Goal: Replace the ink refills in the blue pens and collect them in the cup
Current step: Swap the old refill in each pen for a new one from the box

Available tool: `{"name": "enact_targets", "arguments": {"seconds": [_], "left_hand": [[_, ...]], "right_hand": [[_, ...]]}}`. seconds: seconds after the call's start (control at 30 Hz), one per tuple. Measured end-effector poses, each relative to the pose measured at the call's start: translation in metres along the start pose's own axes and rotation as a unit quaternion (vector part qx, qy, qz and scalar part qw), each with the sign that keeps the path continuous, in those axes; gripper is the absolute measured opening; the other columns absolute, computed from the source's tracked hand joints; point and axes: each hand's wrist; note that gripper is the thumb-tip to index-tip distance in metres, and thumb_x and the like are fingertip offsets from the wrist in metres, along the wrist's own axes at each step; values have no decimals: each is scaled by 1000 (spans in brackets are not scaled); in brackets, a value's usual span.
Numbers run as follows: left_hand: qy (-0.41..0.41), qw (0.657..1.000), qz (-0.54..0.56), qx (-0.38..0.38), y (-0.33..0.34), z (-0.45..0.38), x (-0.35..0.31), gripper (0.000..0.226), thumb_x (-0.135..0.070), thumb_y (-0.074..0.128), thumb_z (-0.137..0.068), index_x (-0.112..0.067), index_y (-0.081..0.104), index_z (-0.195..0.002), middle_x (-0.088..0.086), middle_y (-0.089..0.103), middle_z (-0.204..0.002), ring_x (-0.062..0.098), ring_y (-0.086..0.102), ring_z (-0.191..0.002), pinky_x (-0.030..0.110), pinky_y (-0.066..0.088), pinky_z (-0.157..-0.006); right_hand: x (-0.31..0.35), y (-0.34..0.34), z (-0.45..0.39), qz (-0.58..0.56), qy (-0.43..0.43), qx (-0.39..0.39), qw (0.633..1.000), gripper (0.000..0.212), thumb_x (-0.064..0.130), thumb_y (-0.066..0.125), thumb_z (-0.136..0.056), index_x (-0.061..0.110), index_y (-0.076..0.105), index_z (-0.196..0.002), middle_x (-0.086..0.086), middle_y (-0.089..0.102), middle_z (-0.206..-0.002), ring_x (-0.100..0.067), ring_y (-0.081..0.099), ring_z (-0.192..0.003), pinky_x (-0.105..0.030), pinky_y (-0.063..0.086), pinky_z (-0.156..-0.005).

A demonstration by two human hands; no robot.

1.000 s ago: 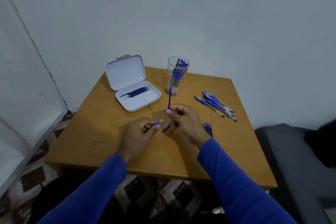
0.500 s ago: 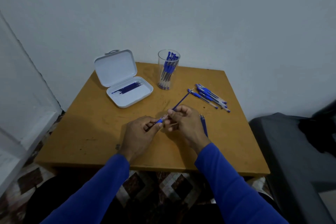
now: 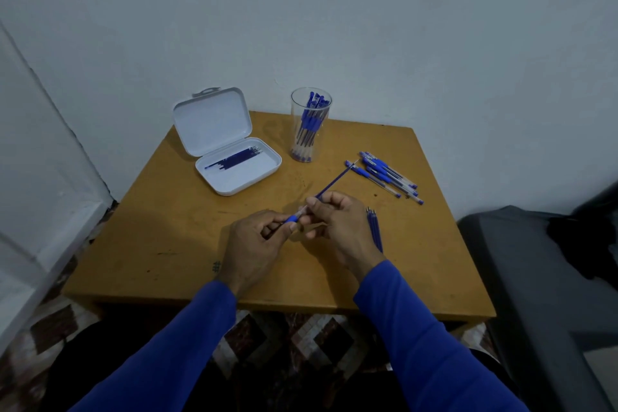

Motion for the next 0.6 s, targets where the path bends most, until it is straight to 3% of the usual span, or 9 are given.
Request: {"name": "enact_targets", "arguments": {"seconds": [0.2, 0.33, 0.5, 0.6], "left_hand": [[6, 1000, 19, 0, -1, 0, 1, 10, -24, 74, -90, -26, 77, -100, -13, 71, -81, 12, 65, -75, 22, 53, -61], [10, 1000, 9, 3, -1, -1, 2, 10, -27, 73, -91, -27, 77, -99, -12, 70, -81, 13, 64, -76, 25, 54, -62], [1, 999, 40, -6, 0, 0, -1, 13, -23, 75, -90, -33, 74, -98, -11, 71, -79, 14, 64, -73, 24, 54, -60], [3, 1000, 28, -3, 0, 0, 1, 12, -22, 75, -90, -27, 76, -101, -12, 71, -82, 13, 65, -76, 19, 53, -62]], "right_hand": [[2, 0, -1, 16, 22, 19, 999, 15, 11, 64, -98, -2, 67, -103, -22, 74, -93, -26, 68, -75, -28, 54, -52], [3, 2, -2, 77, 60, 40, 994, 16, 18, 69, -96, 2, 71, -99, -26, 73, -94, -23, 63, -69, -23, 46, -43], [8, 5, -5, 36, 16, -40, 998, 31, 35, 59, -101, 7, 70, -107, -12, 72, -88, -12, 60, -56, -22, 41, -39], [8, 1, -3, 134, 24, -12, 991, 30, 35, 60, -101, 9, 75, -100, -14, 73, -86, -9, 54, -51, -22, 37, -39]]}}
Point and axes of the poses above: each hand's wrist, its own z-axis away from the middle knuckle, its own y-axis out of the palm, x = y × z
